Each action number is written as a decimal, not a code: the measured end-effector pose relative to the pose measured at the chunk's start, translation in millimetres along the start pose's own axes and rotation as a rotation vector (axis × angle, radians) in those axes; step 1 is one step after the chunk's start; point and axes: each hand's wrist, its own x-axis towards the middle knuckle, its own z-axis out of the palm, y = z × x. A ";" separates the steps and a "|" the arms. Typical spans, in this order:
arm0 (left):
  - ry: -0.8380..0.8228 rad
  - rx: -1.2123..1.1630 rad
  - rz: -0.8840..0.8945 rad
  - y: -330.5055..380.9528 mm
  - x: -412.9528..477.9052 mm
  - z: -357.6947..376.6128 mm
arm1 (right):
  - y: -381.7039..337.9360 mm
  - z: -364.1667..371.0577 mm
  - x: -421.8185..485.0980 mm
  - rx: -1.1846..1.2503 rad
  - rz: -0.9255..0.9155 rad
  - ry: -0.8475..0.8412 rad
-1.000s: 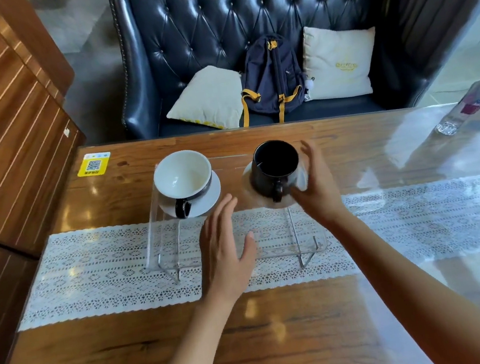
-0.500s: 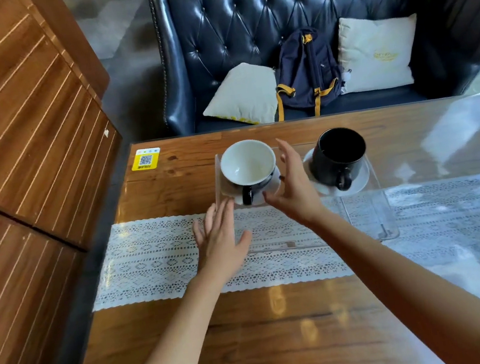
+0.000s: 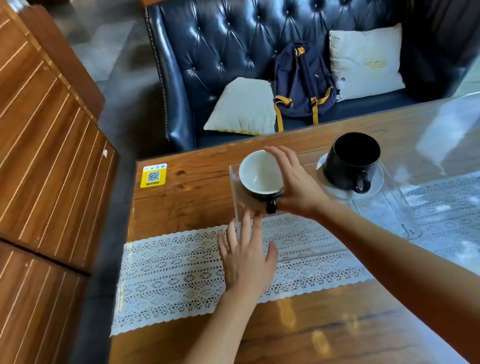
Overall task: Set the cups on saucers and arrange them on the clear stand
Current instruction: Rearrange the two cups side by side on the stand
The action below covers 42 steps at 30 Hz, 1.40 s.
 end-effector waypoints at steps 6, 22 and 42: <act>0.000 0.001 -0.005 1.4 -0.7 0.4 | 7.3 -7.0 7.0 -0.025 -0.031 -0.093; 0.006 0.044 -0.067 9.7 -1.8 -3.9 | 5.1 -1.4 0.8 -0.004 -0.027 -0.023; 0.012 0.026 -0.081 6.7 -0.1 0.8 | 19.7 9.0 -25.4 0.057 0.033 0.095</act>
